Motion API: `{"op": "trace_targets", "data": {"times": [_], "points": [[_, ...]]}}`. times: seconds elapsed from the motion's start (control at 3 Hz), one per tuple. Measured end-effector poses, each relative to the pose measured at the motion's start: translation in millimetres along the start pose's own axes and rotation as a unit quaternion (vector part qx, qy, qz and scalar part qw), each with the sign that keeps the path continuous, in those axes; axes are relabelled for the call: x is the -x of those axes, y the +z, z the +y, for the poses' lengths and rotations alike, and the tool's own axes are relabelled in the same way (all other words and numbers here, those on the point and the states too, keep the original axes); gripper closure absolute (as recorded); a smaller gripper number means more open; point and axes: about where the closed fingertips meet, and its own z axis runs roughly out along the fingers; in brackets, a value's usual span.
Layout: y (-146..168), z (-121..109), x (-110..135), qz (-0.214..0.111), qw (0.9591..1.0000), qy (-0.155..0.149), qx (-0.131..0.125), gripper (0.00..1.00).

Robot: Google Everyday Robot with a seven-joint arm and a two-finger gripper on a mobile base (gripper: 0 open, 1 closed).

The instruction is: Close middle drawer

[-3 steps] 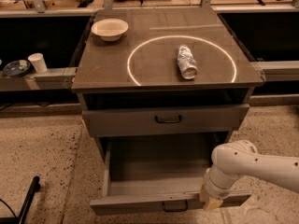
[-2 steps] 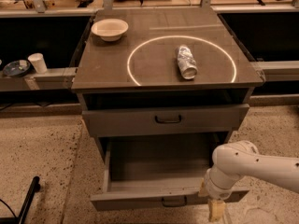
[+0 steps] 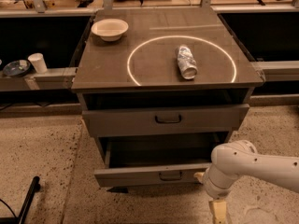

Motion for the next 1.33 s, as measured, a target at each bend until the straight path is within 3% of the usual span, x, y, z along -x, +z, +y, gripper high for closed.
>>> {"op": "trace_targets", "data": {"times": [0.67,1.0,1.33], "points": [[20.6,-14.5,-1.5,-0.007,0.9994,0.02,-0.026,0.49],[34.6,-32.5,-11.7,-0.013,0.9983,0.026,-0.051,0.73],[48.6,-64.2,-22.6,-0.051,0.9929,0.032,-0.102,1.0]]}}
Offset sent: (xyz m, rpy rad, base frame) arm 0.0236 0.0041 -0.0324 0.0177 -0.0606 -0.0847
